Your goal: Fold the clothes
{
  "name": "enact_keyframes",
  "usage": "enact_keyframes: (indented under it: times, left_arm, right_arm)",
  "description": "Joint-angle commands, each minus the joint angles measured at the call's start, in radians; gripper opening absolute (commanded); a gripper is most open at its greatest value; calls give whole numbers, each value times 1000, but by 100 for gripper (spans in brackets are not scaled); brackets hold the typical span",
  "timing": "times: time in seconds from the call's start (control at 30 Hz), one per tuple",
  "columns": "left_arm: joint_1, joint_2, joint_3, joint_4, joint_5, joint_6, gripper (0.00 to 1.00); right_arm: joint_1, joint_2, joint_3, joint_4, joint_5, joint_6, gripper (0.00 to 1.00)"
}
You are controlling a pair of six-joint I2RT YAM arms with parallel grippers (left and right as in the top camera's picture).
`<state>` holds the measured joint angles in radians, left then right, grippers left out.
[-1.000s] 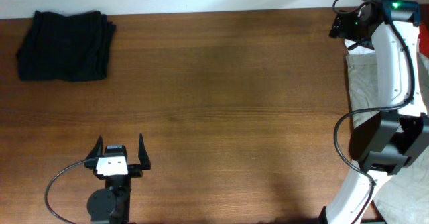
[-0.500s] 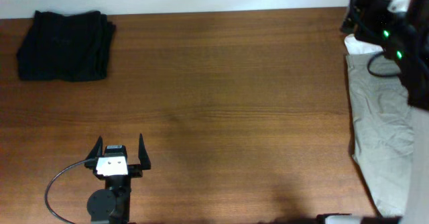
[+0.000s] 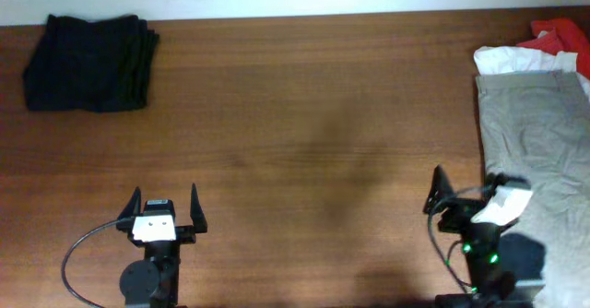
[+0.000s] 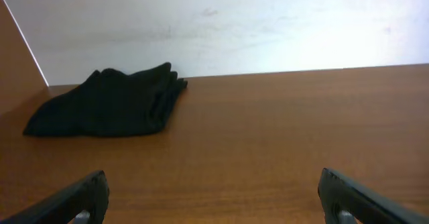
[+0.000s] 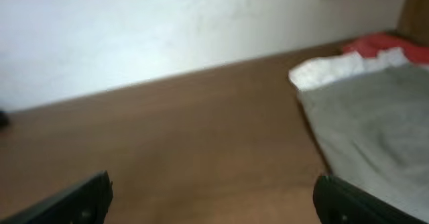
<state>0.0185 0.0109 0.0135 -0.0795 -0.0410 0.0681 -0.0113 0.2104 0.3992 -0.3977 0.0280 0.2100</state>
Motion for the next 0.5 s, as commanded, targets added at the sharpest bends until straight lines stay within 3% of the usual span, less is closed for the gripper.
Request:
enact_keyframes:
  times: [0.0, 0.23, 0.47]
  left_arm:
    - [-5, -5, -5, 0, 8, 16, 100]
    - [-5, -5, -5, 0, 8, 16, 99]
    - [-5, -5, -5, 0, 8, 16, 99]
  right_arm:
    - [-1, -132, -201, 142, -79, 8, 99]
    - [0, -207, -389, 378, -131, 13, 99]
    - [19, -207, -394, 326, -106, 7, 99]
